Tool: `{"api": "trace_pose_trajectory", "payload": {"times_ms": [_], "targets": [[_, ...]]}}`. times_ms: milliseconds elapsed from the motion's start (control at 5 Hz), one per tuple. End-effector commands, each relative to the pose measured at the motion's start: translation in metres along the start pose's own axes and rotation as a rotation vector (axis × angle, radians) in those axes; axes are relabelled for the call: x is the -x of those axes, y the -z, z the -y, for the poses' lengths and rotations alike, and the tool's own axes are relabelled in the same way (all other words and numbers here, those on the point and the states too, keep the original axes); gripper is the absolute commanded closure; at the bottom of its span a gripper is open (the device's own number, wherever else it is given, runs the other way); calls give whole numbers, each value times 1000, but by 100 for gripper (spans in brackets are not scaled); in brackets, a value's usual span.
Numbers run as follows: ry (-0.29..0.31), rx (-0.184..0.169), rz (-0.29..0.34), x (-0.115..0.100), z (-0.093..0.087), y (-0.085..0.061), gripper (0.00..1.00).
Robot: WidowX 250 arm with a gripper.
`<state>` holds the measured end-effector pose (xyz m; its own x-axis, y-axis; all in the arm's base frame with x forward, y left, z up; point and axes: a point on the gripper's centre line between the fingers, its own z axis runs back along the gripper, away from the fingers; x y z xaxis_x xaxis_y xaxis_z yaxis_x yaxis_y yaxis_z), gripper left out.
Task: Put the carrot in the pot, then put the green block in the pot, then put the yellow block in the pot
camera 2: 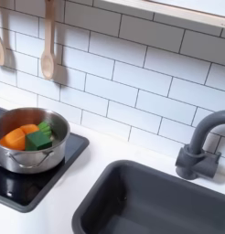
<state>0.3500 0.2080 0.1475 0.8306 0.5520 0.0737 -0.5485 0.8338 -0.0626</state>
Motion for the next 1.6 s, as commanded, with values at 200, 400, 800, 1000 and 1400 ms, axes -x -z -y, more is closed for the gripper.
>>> {"api": "trace_pose_trajectory", "payload": {"times_ms": [200,400,800,1000,1400], "targets": [[-1,37,28,-8,9,-5,0],[-4,42,47,-10,8,-11,0],[-8,40,49,-12,9,-14,0],[-1,32,60,-21,10,-11,0],[-20,38,60,-32,7,-9,0]]}}
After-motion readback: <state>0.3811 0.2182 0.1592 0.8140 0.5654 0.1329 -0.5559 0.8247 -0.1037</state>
